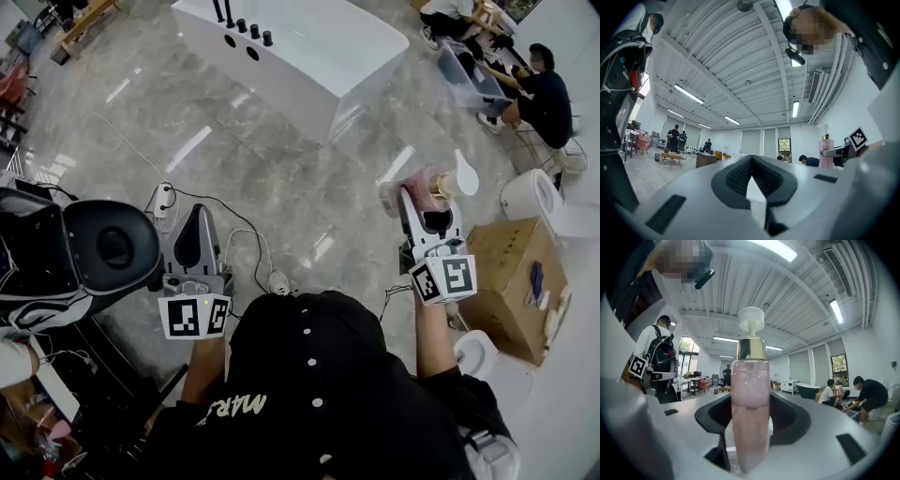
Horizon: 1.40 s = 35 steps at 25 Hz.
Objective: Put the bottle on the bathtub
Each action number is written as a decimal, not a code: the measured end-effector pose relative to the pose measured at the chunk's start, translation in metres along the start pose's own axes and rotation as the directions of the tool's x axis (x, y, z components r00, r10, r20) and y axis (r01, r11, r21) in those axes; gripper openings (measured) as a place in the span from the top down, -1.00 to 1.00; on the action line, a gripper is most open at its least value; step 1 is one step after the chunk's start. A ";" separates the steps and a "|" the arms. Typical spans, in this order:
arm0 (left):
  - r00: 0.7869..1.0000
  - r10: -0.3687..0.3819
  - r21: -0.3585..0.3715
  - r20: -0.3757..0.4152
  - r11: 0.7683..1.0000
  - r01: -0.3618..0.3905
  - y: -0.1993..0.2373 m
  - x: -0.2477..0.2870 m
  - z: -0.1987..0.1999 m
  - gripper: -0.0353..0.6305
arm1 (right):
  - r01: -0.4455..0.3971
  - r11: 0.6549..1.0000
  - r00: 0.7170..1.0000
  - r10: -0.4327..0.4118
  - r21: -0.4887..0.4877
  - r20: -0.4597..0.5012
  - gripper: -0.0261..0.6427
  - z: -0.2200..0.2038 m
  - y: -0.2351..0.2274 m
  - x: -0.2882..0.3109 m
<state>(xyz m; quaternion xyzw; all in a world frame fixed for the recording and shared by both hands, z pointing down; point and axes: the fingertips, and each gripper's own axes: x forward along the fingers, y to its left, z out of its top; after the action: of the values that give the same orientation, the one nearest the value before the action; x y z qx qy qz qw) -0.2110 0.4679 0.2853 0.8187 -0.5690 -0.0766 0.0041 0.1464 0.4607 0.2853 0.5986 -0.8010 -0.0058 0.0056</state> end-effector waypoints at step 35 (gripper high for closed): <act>0.996 0.024 0.002 -0.081 1.000 -0.024 -0.016 0.245 -0.038 0.87 | -0.074 0.997 0.997 0.073 0.037 0.020 0.25 -0.014 -0.145 0.225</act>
<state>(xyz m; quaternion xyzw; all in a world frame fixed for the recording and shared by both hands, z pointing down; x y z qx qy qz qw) -0.1074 0.2418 0.2919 0.8144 -0.5781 -0.0431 0.0277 0.2217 0.2042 0.2975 0.5686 -0.8225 0.0037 -0.0130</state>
